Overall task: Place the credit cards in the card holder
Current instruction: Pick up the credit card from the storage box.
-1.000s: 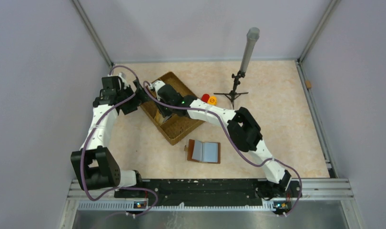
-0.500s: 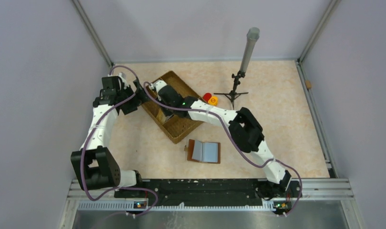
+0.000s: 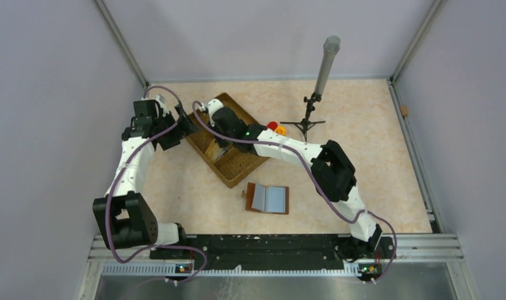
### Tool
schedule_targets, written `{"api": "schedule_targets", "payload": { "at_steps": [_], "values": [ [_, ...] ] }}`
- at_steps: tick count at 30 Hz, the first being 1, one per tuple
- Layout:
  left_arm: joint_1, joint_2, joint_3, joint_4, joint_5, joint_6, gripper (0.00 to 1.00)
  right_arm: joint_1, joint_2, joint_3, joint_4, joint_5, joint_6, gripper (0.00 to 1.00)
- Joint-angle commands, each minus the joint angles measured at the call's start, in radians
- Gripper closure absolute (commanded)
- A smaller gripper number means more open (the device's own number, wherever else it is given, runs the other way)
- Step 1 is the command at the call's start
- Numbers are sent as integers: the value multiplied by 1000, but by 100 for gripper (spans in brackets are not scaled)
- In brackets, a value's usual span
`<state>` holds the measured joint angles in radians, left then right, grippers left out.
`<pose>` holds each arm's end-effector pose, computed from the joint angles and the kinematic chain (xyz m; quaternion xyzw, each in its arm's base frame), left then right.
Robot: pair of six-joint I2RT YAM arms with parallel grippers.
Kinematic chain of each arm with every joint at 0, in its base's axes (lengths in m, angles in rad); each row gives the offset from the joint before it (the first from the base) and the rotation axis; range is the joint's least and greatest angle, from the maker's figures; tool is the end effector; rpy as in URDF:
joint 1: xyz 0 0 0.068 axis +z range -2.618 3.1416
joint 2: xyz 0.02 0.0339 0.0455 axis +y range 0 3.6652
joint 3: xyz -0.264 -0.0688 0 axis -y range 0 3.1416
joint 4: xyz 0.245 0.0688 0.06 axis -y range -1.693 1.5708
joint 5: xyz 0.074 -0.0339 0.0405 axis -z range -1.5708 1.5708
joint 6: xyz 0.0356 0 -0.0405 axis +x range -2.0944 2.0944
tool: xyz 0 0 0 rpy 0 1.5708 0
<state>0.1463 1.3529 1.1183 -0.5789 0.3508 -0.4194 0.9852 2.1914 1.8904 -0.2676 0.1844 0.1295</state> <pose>0.2877 0.0300 0.2946 -0.1934 0.8966 -0.2102 0.3385 0.2913 0.4274 0.2542 -0.3221 0.8130 0.1845 0.4487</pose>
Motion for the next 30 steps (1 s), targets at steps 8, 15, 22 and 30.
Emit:
{"api": "schedule_targets", "payload": {
  "at_steps": [8, 15, 22, 30],
  "values": [
    [6, -3, 10, 15, 23, 14, 1, -28, -22, 24, -34, -100, 20, 60],
    [6, -1, 10, 16, 27, 16, 1, -34, 16, 42, -66, -123, 33, 57],
    [6, -2, 11, 14, 25, 16, 1, -62, 33, 50, -70, -175, 72, 73],
    [6, 0, 10, 14, 24, 16, 1, -83, 44, 43, -49, -274, 109, 81]
  ]
}}
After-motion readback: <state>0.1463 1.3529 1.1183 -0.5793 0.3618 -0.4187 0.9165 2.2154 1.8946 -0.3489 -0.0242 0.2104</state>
